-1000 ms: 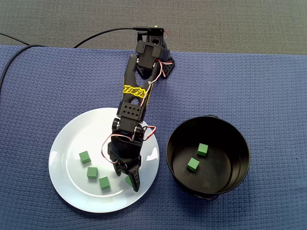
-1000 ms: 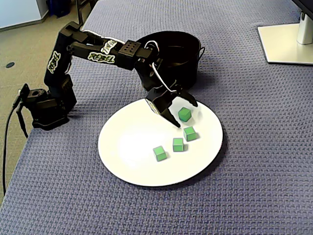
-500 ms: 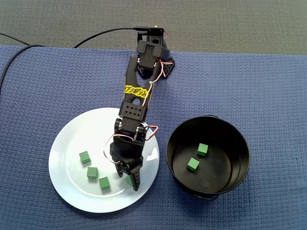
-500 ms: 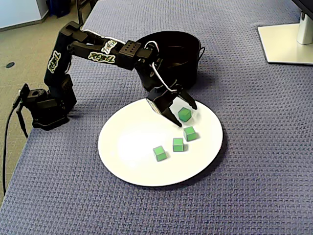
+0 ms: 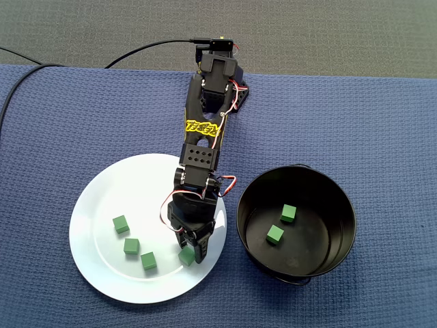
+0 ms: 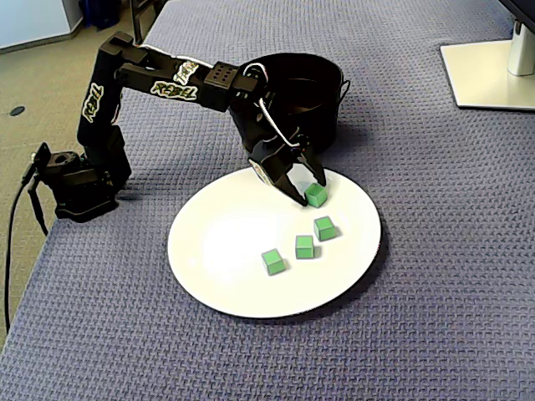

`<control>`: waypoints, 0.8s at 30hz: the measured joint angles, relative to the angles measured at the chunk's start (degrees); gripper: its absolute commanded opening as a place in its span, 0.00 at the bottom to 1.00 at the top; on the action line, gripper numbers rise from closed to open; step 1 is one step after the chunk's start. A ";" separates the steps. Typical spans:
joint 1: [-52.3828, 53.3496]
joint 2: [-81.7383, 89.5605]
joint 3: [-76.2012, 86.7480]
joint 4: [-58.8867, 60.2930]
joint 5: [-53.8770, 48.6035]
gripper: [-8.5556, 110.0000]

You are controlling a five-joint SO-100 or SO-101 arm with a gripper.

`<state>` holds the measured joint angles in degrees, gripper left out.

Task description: Pick up the items on the white plate and put them in the black container.

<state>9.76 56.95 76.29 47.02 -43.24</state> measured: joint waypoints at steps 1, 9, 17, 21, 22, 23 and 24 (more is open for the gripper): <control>-0.09 0.18 0.00 0.00 0.00 0.07; -0.18 0.18 0.00 0.00 -0.09 0.07; -0.26 0.88 0.00 1.05 -0.09 0.07; 1.14 3.43 0.09 3.08 0.18 0.07; 1.49 4.48 0.09 3.52 0.18 0.07; 1.85 5.80 0.09 4.04 0.18 0.07; 2.20 7.29 0.09 4.75 0.18 0.07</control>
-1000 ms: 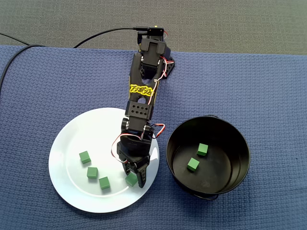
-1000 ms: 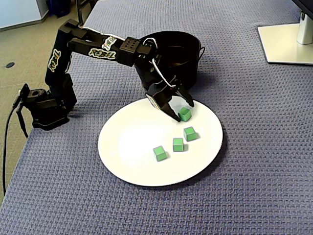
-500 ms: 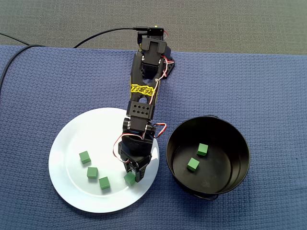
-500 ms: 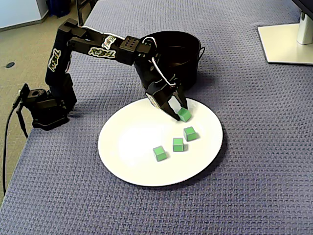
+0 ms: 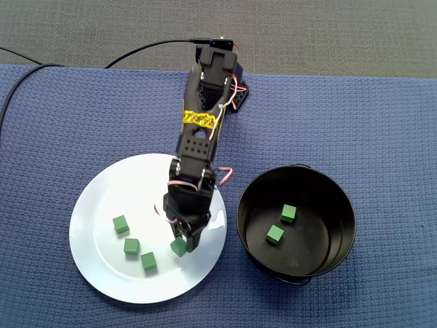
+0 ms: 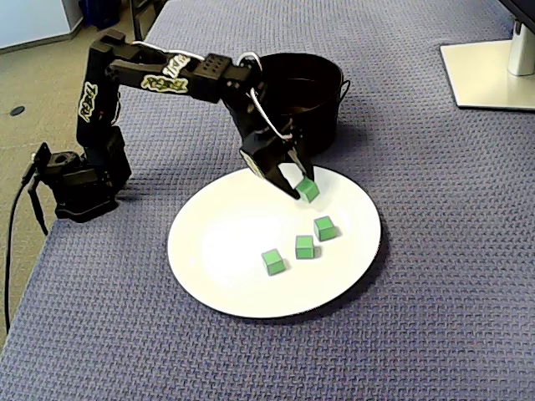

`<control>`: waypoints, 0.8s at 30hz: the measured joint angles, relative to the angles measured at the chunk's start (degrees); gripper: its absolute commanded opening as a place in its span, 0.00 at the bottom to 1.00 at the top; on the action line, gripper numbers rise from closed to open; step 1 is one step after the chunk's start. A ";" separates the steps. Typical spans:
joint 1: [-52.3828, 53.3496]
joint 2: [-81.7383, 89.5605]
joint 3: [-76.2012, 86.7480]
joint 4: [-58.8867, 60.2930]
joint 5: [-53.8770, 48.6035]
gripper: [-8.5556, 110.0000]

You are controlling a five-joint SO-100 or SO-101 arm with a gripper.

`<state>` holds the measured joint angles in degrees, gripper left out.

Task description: Pick up the items on the white plate and put them in the black container.

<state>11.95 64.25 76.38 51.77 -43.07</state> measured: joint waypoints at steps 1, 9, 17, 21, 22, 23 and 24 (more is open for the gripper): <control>0.35 1.67 0.00 0.97 0.00 0.07; 1.23 23.03 -2.55 11.51 5.89 0.07; -16.70 46.14 -7.12 20.39 18.46 0.07; -28.48 45.26 -5.98 20.57 22.15 0.07; -30.67 44.12 -4.48 19.69 22.59 0.07; -32.43 42.89 -2.46 18.11 22.76 0.07; -33.93 41.22 -0.09 16.26 22.76 0.07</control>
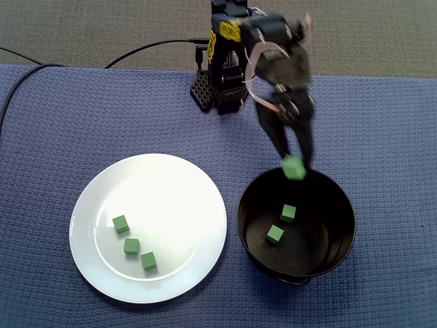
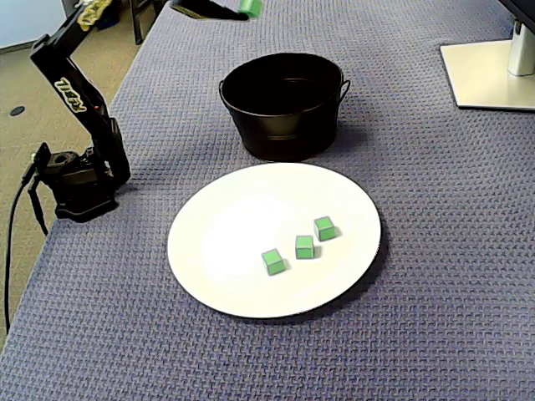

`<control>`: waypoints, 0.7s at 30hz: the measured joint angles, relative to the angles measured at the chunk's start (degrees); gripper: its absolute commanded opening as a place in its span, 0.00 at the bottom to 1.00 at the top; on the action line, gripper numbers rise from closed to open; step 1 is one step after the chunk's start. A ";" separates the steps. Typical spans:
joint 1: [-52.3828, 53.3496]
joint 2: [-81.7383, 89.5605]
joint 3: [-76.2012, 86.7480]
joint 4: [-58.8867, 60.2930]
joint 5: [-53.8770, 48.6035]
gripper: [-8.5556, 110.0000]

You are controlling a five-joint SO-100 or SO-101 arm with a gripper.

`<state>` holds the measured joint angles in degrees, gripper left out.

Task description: Pick up the items on the white plate and put them in the black container.

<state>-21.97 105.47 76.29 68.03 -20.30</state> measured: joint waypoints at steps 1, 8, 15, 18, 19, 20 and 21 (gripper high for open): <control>-1.05 -1.76 2.46 -1.76 0.00 0.07; -3.16 -9.49 16.44 -11.69 0.70 0.12; -2.72 -9.58 19.25 -12.04 -0.62 0.34; -0.09 -9.40 16.44 -8.09 -1.41 0.34; 1.41 -9.14 14.77 -6.24 -1.93 0.33; 3.08 -8.88 12.66 -4.31 -3.16 0.33; 5.10 -8.61 10.63 -2.20 -5.01 0.32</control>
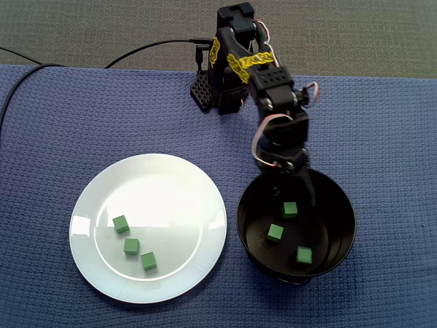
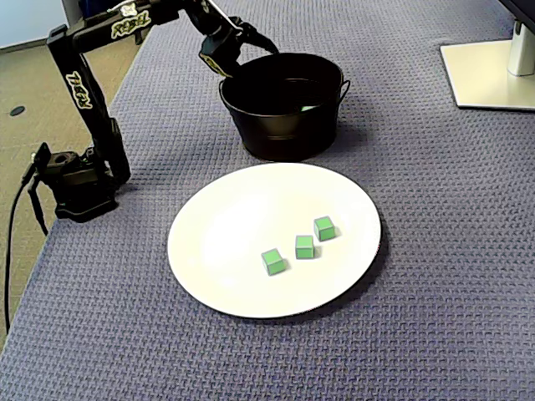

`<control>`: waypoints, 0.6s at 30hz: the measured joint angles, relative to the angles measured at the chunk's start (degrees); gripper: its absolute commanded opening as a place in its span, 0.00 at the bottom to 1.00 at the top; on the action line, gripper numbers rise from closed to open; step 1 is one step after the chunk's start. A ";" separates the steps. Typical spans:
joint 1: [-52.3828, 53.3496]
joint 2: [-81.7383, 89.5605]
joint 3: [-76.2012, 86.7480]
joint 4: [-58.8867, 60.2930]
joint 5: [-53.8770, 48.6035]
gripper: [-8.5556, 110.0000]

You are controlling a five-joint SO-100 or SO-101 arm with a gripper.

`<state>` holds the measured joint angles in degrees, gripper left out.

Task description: Pick up the items on the white plate and put them in the black container.

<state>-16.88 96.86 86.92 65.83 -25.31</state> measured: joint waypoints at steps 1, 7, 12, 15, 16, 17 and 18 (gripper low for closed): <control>2.29 0.35 -2.20 1.85 -2.29 0.31; 19.78 2.02 -6.86 5.89 -27.95 0.33; 36.04 1.49 -1.14 -1.05 -55.99 0.33; 44.03 -2.46 2.46 -8.09 -72.16 0.33; 45.97 -4.04 2.72 -9.58 -77.17 0.33; 47.64 -5.63 2.81 -11.34 -81.12 0.33; 48.87 -7.29 2.99 -13.18 -84.55 0.33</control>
<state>31.99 89.56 89.91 52.65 -109.86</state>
